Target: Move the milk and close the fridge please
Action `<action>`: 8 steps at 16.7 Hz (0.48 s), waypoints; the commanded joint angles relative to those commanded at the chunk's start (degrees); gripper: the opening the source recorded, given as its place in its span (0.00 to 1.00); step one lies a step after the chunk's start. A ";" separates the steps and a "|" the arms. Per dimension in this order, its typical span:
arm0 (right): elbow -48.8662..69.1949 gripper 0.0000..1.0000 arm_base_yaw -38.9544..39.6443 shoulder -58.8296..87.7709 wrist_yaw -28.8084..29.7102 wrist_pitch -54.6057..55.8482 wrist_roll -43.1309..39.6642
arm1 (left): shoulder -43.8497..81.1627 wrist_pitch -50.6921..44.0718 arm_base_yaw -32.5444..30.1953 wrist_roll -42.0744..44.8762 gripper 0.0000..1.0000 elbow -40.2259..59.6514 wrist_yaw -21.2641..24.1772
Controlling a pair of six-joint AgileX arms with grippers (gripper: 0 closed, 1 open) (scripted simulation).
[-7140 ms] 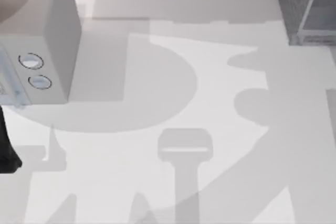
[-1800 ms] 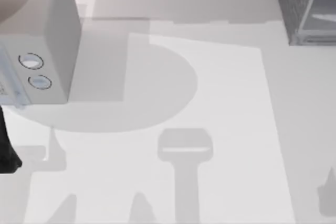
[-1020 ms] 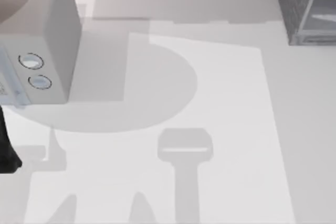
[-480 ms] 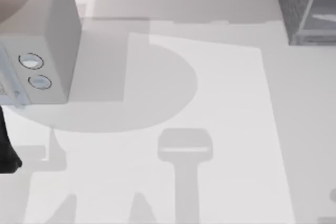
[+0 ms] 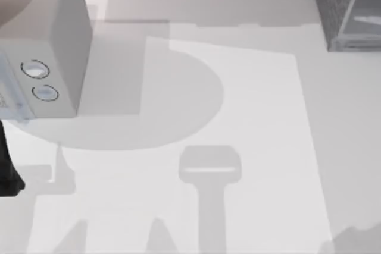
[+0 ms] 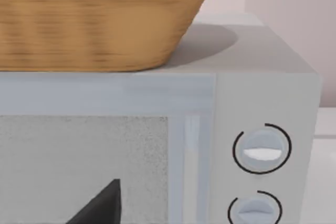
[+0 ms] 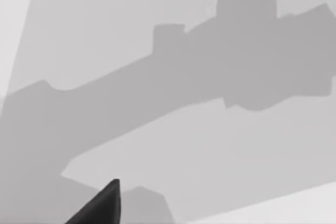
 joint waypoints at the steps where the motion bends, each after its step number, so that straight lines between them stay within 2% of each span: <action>1: 1.79 1.00 -5.48 6.62 -2.83 0.24 -6.33 | 0.00 0.00 0.00 0.00 1.00 0.00 0.00; 5: 7.73 1.00 -25.28 30.00 -13.18 2.28 -28.77 | 0.00 0.00 0.00 0.00 1.00 0.00 0.00; 8: 10.70 1.00 -36.41 42.37 -19.13 4.42 -40.77 | 0.00 0.00 0.00 0.00 1.00 0.00 0.00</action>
